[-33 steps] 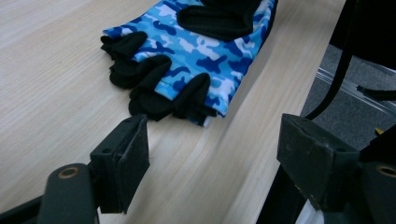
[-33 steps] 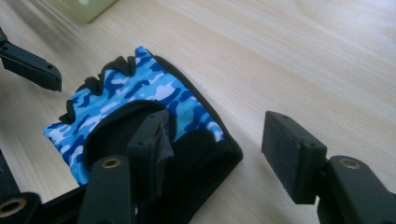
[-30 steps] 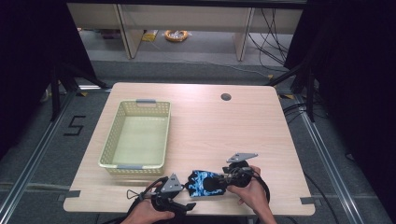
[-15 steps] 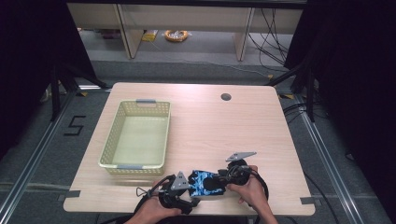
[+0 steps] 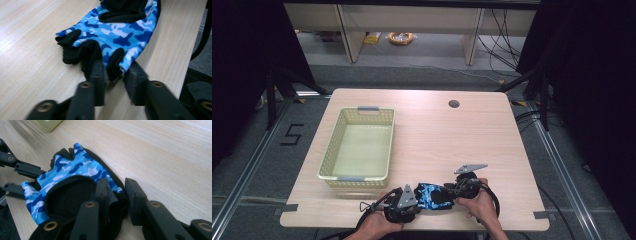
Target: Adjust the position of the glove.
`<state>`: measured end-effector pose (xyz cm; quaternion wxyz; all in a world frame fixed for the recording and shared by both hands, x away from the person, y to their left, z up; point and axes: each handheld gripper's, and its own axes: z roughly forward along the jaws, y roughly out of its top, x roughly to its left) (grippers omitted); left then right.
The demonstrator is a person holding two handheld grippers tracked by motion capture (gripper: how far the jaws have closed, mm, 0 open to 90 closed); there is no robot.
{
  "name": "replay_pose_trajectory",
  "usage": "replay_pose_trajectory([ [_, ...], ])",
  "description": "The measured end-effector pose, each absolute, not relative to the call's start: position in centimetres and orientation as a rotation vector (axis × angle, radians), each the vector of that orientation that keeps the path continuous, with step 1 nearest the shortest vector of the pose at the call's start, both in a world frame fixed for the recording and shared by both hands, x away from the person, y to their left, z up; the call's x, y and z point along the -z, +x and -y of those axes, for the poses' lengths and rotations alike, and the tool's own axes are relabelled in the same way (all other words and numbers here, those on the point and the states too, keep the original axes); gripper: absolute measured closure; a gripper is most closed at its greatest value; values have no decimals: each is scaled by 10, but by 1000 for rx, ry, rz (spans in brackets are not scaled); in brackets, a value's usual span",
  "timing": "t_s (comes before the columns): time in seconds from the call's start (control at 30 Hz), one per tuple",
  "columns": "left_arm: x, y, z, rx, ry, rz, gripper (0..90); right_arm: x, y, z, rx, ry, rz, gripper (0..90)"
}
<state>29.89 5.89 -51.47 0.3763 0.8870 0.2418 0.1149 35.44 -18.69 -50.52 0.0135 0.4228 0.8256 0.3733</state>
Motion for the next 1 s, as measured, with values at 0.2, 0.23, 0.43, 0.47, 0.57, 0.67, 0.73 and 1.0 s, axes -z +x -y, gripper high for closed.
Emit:
replay_pose_trajectory([
  [0.2,515,294,-57,-308,2259,-610,812,504,352,187,-1172,1309,-2557,819],
  [0.23,515,294,-57,-304,2261,-602,818,503,351,187,-1166,1298,-2571,825],
  [0.43,510,290,-56,-295,2253,-587,826,498,346,187,-1193,1287,-2541,831],
  [0.47,508,291,-56,-305,2259,-560,827,498,346,188,-1208,1286,-2543,831],
  [0.57,504,290,-56,-298,2250,-567,831,496,345,191,-1253,1285,-2514,831],
  [0.67,502,291,-57,-296,2246,-562,831,493,344,193,-1272,1278,-2498,831],
  [0.73,500,290,-59,-286,2237,-553,832,491,343,192,-1290,1265,-2505,831],
  [1.0,499,290,-63,-276,2229,-558,832,488,340,190,-1289,1261,-2476,830],
])
